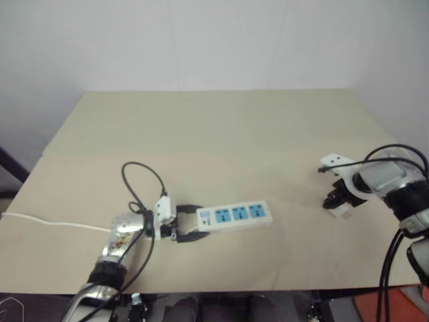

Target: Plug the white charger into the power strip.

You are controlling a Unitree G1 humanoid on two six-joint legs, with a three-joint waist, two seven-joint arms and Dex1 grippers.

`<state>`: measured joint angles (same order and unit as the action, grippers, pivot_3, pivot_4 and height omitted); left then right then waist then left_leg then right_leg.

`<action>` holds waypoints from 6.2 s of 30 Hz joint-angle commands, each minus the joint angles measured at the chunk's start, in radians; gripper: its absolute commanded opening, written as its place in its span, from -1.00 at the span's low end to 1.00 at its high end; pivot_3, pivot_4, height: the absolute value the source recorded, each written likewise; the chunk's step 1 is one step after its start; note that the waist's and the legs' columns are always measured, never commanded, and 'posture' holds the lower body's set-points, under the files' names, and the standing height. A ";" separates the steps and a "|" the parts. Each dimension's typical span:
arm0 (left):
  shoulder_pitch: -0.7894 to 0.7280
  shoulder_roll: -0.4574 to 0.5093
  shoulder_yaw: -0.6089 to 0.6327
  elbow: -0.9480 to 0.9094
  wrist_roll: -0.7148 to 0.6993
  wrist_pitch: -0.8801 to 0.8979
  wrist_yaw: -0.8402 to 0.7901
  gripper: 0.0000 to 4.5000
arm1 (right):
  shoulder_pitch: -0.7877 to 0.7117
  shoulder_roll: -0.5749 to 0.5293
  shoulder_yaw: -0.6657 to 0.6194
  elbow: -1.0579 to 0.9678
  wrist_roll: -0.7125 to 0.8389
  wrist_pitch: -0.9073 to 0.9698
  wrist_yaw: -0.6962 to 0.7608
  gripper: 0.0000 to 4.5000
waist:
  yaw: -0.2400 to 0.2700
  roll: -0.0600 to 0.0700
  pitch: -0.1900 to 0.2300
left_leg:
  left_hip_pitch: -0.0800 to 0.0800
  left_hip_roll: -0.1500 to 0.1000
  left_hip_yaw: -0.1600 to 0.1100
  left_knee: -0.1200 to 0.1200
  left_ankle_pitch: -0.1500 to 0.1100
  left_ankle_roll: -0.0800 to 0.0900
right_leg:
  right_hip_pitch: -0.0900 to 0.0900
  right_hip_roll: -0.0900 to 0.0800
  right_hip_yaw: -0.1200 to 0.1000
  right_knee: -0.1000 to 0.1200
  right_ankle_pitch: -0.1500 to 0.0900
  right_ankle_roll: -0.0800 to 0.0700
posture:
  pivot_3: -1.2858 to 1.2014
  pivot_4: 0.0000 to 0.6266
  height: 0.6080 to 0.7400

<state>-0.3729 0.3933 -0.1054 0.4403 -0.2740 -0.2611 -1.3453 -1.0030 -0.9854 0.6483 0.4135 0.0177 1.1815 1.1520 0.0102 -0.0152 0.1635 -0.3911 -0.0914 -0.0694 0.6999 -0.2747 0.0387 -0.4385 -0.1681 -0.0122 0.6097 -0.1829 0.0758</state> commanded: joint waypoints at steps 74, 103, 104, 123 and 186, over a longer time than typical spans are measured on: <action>-0.059 0.032 -0.029 0.067 -0.002 0.025 -0.075 0.45 | 0.431 0.699 -0.546 0.085 0.372 -1.151 0.245 -0.51 | -0.022 -0.002 -0.003 | 0.016 0.001 -0.001 -0.003 -0.003 0.005 | 0.013 0.002 0.000 0.000 0.001 0.000 | 0.03 -0.52 1.00; -0.045 0.047 -0.032 0.035 -0.002 0.054 -0.079 0.45 | 0.388 0.724 -0.459 0.409 0.180 -1.438 0.221 -0.51 | -0.036 -0.008 -0.016 | 0.037 0.006 -0.001 -0.008 -0.005 0.004 | 0.024 0.008 0.003 0.001 0.000 -0.002 | 0.03 -0.52 1.00; -0.046 0.047 -0.033 0.037 -0.001 0.053 -0.080 0.45 | 0.382 0.718 -0.448 0.409 0.173 -1.405 0.209 -0.51 | -0.035 -0.007 -0.017 | 0.037 0.006 -0.001 -0.008 -0.005 0.004 | 0.024 0.008 0.003 0.001 0.000 -0.002 | 0.03 -0.52 1.00; -0.043 0.044 -0.035 0.043 0.006 0.049 -0.075 0.45 | 0.390 0.684 -0.423 0.326 0.156 -1.272 0.129 -0.51 | -0.035 -0.004 -0.025 | 0.039 0.007 -0.003 -0.007 -0.005 0.003 | 0.026 0.011 0.004 0.001 0.000 -0.002 | 0.03 -0.52 1.00; -0.034 0.025 -0.037 0.043 0.011 0.030 -0.060 0.45 | 0.339 0.633 -0.486 -0.059 0.346 -0.883 0.228 -0.50 | -0.016 0.001 -0.019 | 0.021 0.013 -0.003 -0.007 -0.011 0.001 | 0.012 0.017 0.003 -0.003 0.000 -0.006 | 0.03 -0.52 1.00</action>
<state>-0.4145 0.4255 -0.1273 0.4958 -0.2731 -0.2365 -1.4090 -0.6604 -0.3532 0.1715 0.3812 0.3573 0.3267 1.3721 -0.0055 -0.0139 0.1449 -0.3703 -0.0787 -0.0721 0.6926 -0.2854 0.0391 -0.4261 -0.1506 -0.0089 0.6065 -0.1834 0.0696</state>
